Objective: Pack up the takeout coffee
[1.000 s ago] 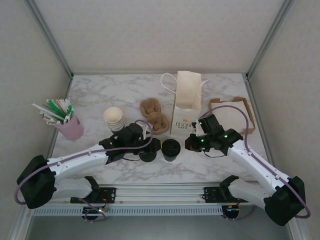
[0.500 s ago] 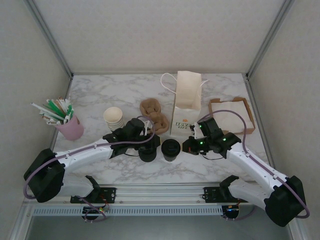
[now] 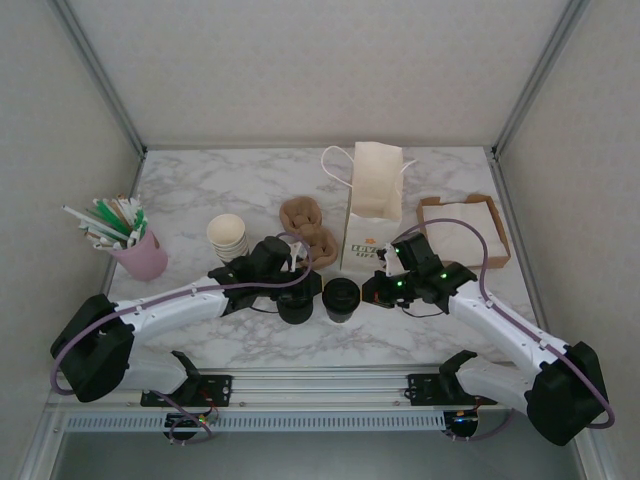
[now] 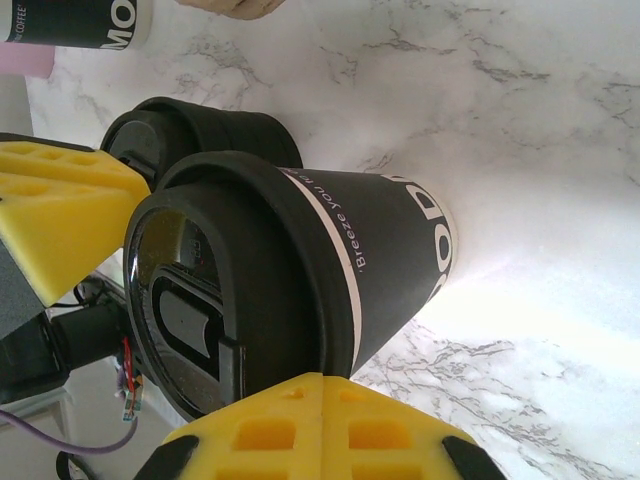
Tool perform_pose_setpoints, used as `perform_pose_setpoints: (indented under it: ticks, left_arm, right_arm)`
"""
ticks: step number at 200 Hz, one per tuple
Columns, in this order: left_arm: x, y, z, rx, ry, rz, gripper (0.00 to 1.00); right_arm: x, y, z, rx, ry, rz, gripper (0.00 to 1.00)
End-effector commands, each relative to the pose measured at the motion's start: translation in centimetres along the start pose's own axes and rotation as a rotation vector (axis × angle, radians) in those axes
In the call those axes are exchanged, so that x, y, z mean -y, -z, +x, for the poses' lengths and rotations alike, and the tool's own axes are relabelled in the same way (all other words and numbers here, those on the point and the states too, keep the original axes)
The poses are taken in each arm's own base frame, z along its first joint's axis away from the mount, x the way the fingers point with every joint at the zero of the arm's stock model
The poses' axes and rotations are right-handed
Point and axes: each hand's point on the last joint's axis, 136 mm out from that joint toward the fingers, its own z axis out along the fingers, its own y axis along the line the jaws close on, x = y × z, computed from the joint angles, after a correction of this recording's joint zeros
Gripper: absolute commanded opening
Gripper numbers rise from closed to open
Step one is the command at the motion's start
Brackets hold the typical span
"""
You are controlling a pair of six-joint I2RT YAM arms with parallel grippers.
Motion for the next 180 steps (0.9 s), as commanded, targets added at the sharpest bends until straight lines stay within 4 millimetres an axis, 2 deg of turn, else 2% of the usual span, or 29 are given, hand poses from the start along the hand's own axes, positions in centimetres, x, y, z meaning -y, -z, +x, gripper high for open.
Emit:
perform_pose_setpoints:
  ticks: [1,133,180]
  left_arm:
    - [0.5,-0.3,0.3,-0.012,-0.016,0.025,0.21]
    - [1.0,-0.7,1.3,-0.03,-0.017,0.028,0.19]
    - [0.9,-0.8,1.5,-0.032,-0.011,0.023,0.19]
  right_arm:
    - [-0.5,0.0,-0.2,-0.005,0.004,-0.017,0.0]
    - [-1.2,0.3,-0.4,-0.005,0.016,-0.037,0.0]
    - [0.0,-0.6,0.2,-0.03,-0.006,-0.009,0.0]
